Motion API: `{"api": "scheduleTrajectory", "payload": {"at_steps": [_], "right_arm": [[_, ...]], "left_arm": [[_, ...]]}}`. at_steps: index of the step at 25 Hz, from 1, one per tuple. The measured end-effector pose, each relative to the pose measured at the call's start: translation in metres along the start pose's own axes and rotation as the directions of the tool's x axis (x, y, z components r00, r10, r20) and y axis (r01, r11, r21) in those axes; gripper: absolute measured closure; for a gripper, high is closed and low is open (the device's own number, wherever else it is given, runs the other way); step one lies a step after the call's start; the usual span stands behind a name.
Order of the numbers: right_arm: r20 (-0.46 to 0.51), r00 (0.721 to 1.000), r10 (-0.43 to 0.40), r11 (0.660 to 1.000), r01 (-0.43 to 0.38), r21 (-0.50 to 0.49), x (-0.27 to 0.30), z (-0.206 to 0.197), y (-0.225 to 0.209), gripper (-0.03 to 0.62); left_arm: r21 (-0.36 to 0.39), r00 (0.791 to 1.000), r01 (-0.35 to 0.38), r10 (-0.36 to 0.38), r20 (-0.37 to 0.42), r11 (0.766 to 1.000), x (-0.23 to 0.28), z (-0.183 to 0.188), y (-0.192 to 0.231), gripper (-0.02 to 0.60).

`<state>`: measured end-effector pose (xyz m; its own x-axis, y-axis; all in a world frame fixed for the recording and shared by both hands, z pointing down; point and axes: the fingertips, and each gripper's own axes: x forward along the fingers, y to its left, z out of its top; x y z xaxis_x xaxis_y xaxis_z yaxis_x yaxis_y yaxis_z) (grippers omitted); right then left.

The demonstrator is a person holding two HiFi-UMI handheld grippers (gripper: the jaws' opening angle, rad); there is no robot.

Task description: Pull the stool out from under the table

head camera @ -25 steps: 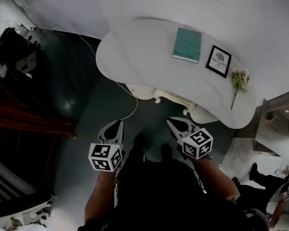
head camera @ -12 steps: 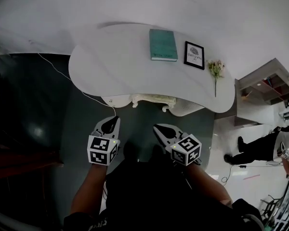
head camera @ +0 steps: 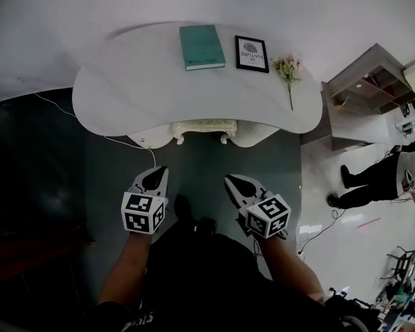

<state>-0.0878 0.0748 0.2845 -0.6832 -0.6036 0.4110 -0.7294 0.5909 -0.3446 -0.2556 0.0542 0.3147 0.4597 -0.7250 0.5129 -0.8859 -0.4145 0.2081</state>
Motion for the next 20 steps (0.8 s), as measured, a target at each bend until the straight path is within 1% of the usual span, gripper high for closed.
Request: {"api": "scheduleTrajectory", "payload": {"at_steps": [3, 6, 8, 11, 13, 15, 18, 20], "right_arm": [[0.018, 0.999, -0.03, 1.0, 0.03, 0.0, -0.021, -0.019, -0.018, 0.588], [0.05, 0.998, -0.04, 0.998, 0.037, 0.056, -0.038, -0.038, -0.036, 0.589], [0.049, 0.997, -0.056, 0.995, 0.052, 0.086, -0.045, -0.056, -0.05, 0.588], [0.046, 0.996, -0.079, 0.988, 0.072, 0.14, -0.052, -0.074, -0.06, 0.588], [0.032, 0.996, -0.083, 0.985, 0.077, 0.157, -0.048, -0.084, -0.068, 0.588], [0.008, 0.996, -0.091, 0.986, 0.089, 0.14, -0.038, -0.092, -0.083, 0.588], [0.008, 0.995, -0.099, 0.985, 0.097, 0.145, -0.015, -0.094, -0.105, 0.588], [0.011, 0.996, -0.085, 0.986, 0.082, 0.143, 0.004, -0.098, -0.114, 0.588]], "left_arm": [[0.014, 1.0, 0.013, -0.013, -0.025, 1.0, 0.007, -0.009, -0.021, 0.572], [0.034, 0.999, 0.013, -0.011, -0.052, 0.999, 0.015, -0.023, -0.035, 0.572], [0.028, 0.997, 0.01, -0.008, -0.072, 1.0, 0.023, -0.032, -0.039, 0.572], [0.025, 0.995, 0.017, -0.015, -0.099, 1.0, 0.032, -0.046, -0.043, 0.572], [0.023, 0.993, 0.022, -0.019, -0.112, 1.0, 0.043, -0.054, -0.04, 0.572], [0.017, 0.992, 0.028, -0.026, -0.121, 0.999, 0.059, -0.059, -0.035, 0.572], [0.005, 0.993, 0.049, -0.048, -0.104, 0.999, 0.087, -0.061, -0.028, 0.572], [-0.004, 0.994, 0.068, -0.069, -0.085, 0.998, 0.105, -0.063, -0.02, 0.572]]}}
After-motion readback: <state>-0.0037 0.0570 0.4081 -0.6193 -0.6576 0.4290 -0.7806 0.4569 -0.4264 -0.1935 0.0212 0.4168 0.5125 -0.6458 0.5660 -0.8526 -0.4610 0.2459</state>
